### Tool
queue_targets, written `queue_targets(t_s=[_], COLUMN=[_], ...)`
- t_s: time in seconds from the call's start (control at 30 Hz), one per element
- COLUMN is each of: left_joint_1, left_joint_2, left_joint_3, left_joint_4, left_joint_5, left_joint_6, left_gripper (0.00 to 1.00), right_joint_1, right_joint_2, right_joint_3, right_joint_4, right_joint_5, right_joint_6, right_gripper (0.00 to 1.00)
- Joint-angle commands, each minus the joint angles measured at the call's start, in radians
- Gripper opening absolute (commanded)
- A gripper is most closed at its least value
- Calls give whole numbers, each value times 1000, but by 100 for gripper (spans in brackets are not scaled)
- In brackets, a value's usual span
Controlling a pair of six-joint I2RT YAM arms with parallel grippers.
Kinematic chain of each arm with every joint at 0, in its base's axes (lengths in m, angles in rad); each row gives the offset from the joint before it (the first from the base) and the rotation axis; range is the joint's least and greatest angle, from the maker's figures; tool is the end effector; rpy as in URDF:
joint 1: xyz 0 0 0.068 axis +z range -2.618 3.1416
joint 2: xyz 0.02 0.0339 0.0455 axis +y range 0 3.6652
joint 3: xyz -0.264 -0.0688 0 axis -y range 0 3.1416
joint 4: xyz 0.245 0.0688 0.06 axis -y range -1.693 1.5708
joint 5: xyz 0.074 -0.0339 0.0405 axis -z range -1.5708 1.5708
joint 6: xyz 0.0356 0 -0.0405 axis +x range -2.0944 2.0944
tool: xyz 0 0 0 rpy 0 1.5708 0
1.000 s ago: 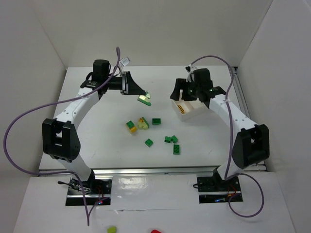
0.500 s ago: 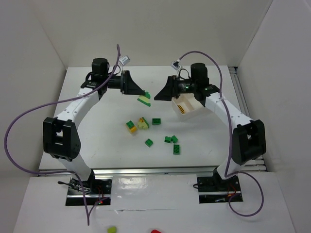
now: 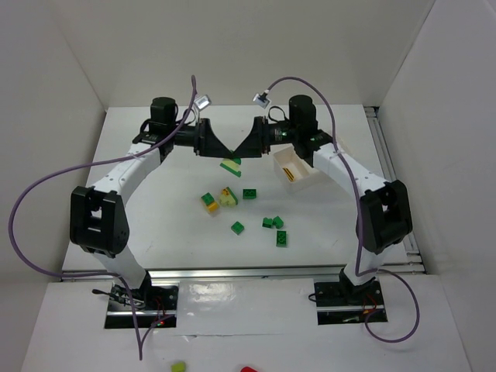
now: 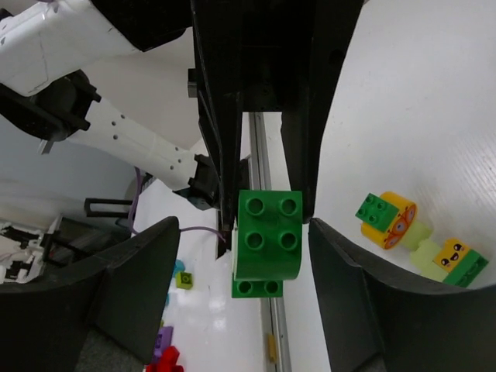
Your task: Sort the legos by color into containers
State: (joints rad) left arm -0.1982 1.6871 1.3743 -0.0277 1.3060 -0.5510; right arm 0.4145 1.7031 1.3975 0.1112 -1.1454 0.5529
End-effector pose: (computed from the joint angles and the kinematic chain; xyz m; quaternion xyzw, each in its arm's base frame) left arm 0.3665 -0.1087 0.3296 0.2313 0.7001 -0.6295 0.2450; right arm 0.3472 0.1882 0.3416 -0.2985 0.6714 0.6188 0.2779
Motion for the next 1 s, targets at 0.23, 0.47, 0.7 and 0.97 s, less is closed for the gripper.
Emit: queue_targets(t_s=[0.23, 0.47, 0.7, 0.97], left_joint_1=[-3, -3, 6, 6], left_joint_2=[-43, -53, -63, -63], left_joint_3=[0, 0, 0, 20], left_joint_4=[77, 86, 86, -6], left_joint_5=[38, 38, 38, 38], left_joint_6=[10, 0, 0, 55], left_gripper=[0, 0, 0, 0], right_joint_1=[21, 12, 1, -8], right_joint_2=[9, -2, -23, -45], right_joint_3=[55, -3, -75, -84], right_joint_4=[-119, -87, 68, 68], right_joint_5=[15, 26, -2, 7], right_joint_6=[-113, -84, 25, 35], right_gripper=[72, 66, 40, 13])
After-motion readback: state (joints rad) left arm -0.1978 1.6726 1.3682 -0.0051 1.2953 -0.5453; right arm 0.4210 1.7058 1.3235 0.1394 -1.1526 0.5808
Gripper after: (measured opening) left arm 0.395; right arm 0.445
